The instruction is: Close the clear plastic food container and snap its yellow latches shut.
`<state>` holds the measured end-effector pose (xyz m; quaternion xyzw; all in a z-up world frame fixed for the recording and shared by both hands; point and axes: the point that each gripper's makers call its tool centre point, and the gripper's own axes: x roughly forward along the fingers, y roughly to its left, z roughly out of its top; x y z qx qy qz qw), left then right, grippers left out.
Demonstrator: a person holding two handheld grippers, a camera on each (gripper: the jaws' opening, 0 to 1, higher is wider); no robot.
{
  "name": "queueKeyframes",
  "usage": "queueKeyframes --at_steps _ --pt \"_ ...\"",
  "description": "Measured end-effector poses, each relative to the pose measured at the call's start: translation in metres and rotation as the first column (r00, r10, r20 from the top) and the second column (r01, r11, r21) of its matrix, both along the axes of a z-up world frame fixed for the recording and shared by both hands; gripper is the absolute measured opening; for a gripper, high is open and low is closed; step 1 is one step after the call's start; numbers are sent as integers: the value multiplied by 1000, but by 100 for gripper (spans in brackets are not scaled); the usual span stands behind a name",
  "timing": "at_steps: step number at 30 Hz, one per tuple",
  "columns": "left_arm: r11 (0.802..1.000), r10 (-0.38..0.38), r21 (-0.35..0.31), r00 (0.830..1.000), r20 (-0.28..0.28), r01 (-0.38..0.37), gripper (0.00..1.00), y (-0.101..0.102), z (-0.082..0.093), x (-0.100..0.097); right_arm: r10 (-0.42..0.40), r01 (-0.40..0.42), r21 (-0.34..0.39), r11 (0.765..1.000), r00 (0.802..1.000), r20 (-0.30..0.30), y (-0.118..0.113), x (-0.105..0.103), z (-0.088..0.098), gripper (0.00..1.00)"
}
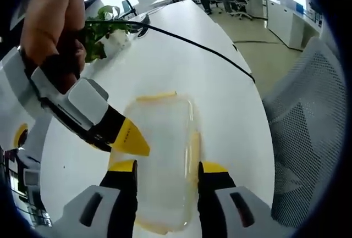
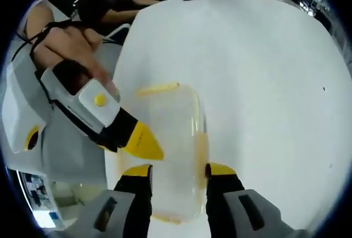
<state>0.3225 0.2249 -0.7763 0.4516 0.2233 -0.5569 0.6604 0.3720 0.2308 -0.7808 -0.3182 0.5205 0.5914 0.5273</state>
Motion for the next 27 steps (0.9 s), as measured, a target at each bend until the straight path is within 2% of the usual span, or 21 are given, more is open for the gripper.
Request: queueKeyframes --at_steps 12,17,19,21,27 --pt "1000 -17 7 999 28 17 44 0 1 -1 -45 44 18 999 998 51 -1 0 4 37" --pt "1000 -14 -2 1000 -4 14 45 -1 3 -2 -93 90 35 995 993 68 -4 1 6 38" --pt "1000 -10 6 1000 -6 10 48 1 3 -1 -130 127 48 991 989 74 -5 2 6 38" --pt "1000 -9 10 1000 -9 9 50 3 2 -2 -135 131 57 990 988 74 -6 0 6 41" --pt "1000 -15 18 1000 -17 16 53 10 3 -5 -165 154 91 984 977 135 -13 3 14 47"
